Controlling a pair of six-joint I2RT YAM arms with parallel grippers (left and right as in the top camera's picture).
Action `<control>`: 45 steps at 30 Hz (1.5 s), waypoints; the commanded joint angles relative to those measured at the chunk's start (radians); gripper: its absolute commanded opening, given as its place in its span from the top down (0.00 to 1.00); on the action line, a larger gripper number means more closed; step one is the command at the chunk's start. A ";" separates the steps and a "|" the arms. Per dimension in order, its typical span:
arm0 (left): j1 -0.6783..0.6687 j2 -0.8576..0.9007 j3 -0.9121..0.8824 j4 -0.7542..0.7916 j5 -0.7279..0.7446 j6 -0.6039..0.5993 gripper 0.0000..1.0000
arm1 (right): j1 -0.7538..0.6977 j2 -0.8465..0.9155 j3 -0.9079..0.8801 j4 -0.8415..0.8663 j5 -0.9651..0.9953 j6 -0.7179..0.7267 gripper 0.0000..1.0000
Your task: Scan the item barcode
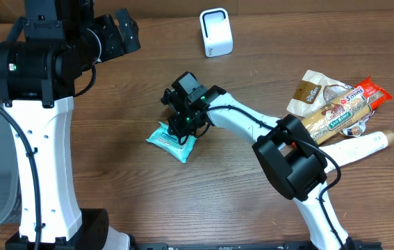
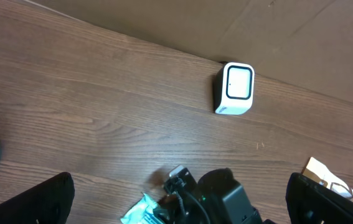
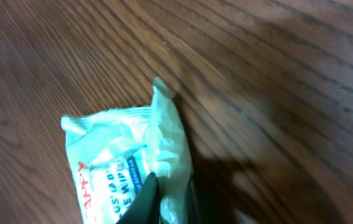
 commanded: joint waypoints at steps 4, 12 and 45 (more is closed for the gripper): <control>0.003 0.006 0.006 0.003 -0.010 -0.014 0.00 | 0.021 0.074 0.064 -0.128 0.115 0.027 0.96; 0.003 0.006 0.006 0.003 -0.010 -0.014 0.01 | -0.022 0.007 0.370 -0.473 0.343 0.064 0.96; 0.003 0.006 0.006 0.003 -0.010 -0.014 0.00 | 0.194 0.007 0.077 -0.370 1.243 0.528 0.96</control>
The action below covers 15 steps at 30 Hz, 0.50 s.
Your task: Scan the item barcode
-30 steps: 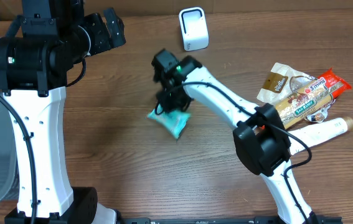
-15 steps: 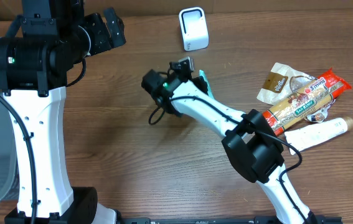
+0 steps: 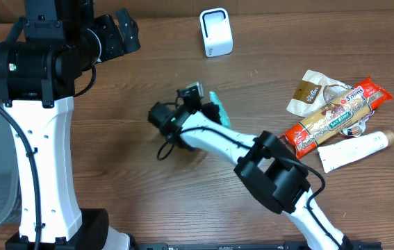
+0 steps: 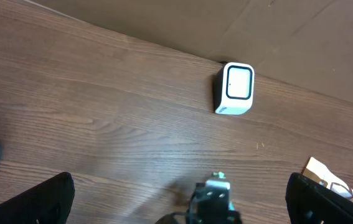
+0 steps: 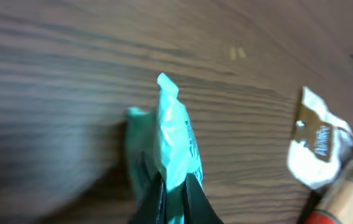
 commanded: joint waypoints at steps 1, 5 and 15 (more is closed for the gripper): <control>0.003 0.006 0.006 0.003 -0.010 -0.014 0.00 | 0.018 -0.021 -0.008 0.014 -0.124 0.016 0.96; 0.003 0.006 0.006 0.003 -0.010 -0.014 0.00 | 0.024 -0.021 -0.008 0.024 -0.243 0.008 0.87; 0.003 0.006 0.006 0.003 -0.010 -0.014 0.00 | 0.008 -0.053 0.126 -0.035 -0.616 -0.127 0.42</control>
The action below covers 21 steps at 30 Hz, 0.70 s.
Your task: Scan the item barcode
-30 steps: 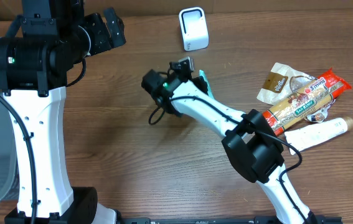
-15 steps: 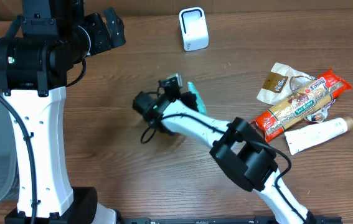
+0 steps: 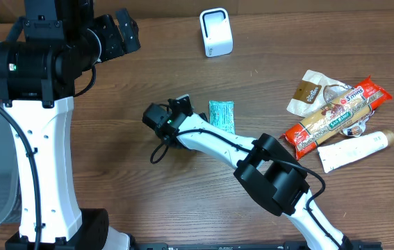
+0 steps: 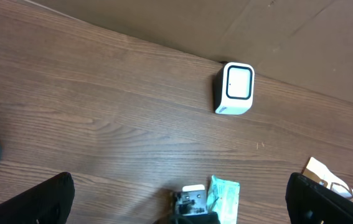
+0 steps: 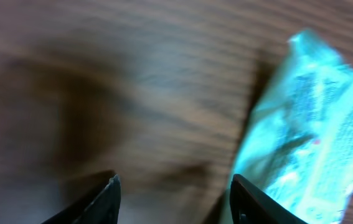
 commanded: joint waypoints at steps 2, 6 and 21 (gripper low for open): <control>0.003 0.006 0.006 0.003 -0.010 -0.014 0.00 | -0.026 -0.075 0.117 -0.048 -0.177 -0.040 0.43; 0.003 0.006 0.006 0.003 -0.010 -0.014 0.00 | -0.098 -0.153 0.171 -0.096 -0.226 -0.040 0.53; 0.003 0.006 0.006 0.003 -0.010 -0.014 0.00 | -0.519 -0.177 -0.003 -0.242 -0.532 -0.216 0.53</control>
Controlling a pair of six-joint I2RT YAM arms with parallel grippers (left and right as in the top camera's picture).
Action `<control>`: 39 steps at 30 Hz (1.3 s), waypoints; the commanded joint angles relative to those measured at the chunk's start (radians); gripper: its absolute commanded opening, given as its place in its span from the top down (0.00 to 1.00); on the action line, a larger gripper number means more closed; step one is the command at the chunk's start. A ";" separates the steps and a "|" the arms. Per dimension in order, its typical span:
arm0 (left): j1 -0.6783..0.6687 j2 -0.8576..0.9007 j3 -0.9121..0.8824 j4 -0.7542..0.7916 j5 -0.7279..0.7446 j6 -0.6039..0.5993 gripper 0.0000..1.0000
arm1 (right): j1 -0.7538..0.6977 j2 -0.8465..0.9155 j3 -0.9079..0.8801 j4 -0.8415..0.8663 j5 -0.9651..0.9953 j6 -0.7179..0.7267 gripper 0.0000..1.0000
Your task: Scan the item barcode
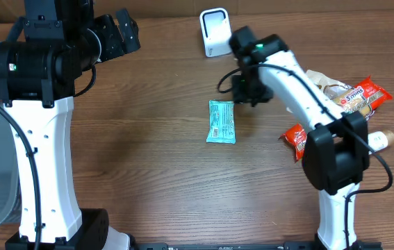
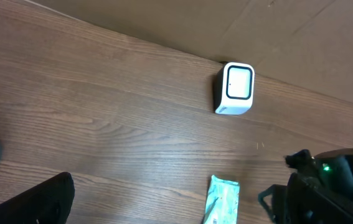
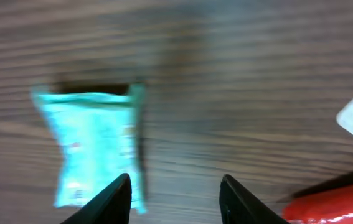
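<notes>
The teal wipes packet lies flat on the wooden table near its middle, long side running front to back. The left wrist view shows the packet at its bottom edge; the right wrist view shows the packet at the left. The white scanner stands at the back of the table, and the left wrist view has the scanner facing it. My right gripper hangs open just right of and behind the packet, holding nothing. My left gripper is raised at the back left, open and holding nothing.
A pile of goods lies at the right: a brown-and-white pouch, a red snack pack and a white tube. A grey mesh bin sits at the left edge. A cardboard wall backs the table.
My right gripper, then open just left of the packet, now hangs open to its right and further back, nearer the scanner. The packet lies where it was. The left arm is unchanged.
My right gripper was first shut on the packet lying left of centre. Then it held the packet raised and turned, further back. Then the packet lay flat with the gripper open beside it. Now the gripper is on the packet's other side.
</notes>
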 commanded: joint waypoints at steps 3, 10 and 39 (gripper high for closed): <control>0.003 0.006 0.006 0.003 -0.010 -0.014 0.00 | -0.016 -0.016 -0.146 0.044 -0.108 -0.028 0.53; 0.003 0.006 0.006 0.003 -0.010 -0.014 0.01 | 0.051 -0.016 -0.246 0.121 -0.162 -0.027 0.53; 0.003 0.006 0.006 0.003 -0.010 -0.014 0.00 | 0.075 -0.016 -0.131 0.020 -0.015 0.066 0.43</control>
